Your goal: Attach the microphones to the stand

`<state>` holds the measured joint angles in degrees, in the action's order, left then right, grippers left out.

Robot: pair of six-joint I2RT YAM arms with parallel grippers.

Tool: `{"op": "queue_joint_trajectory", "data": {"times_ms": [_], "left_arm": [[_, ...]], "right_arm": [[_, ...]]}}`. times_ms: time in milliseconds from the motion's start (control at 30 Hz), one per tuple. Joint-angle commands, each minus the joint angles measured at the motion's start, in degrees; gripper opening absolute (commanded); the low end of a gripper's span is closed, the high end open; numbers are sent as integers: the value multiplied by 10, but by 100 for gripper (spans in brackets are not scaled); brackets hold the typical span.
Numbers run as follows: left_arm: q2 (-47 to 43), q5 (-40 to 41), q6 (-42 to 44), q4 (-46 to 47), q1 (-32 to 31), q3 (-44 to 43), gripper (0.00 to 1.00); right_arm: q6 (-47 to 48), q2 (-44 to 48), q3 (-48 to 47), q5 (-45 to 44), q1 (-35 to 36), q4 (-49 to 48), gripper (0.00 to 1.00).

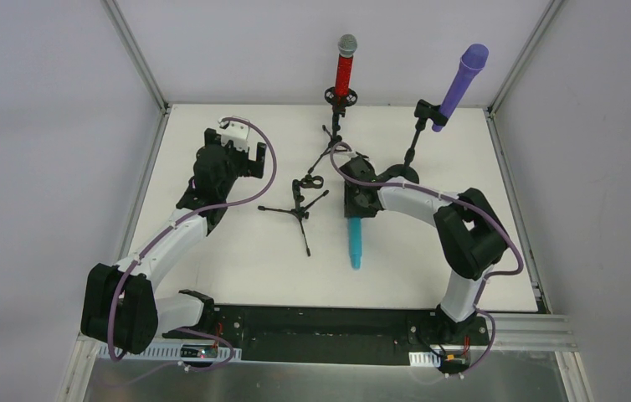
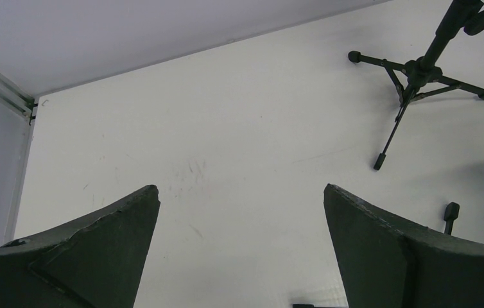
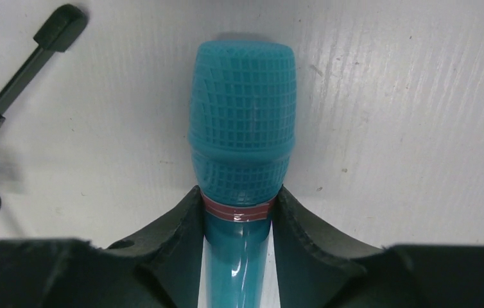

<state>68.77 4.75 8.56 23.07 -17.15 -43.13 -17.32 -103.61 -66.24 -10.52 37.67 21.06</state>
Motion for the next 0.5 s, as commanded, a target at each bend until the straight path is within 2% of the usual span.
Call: {"op": "queue_joint_trajectory", "data": {"times_ms": [0,67,100,133,167,200,300,467], "left_arm": [[-2,1,8,1,4,-20,99],[-2,-1,10,0,4,-20,99],[-2,-2,11,-1,4,-20,99],[-3,-2,11,0,4,-19,99],[-2,-2,11,0,4,-19,99],[-2,-2,12,0,4,-19,99],[-4,-4,13,2,4,-18,99],[-10,-3,17,6,4,-14,99]], "right_arm": [[62,-1,-16,-50,9,45,29],[63,3,-11,-47,9,45,32],[62,6,-9,-40,8,45,38],[57,7,-8,-37,8,46,52],[50,9,-7,-35,7,45,61],[43,9,-7,-34,7,45,68],[28,5,-15,-32,6,50,71],[13,-20,-40,-52,6,76,64]]}}
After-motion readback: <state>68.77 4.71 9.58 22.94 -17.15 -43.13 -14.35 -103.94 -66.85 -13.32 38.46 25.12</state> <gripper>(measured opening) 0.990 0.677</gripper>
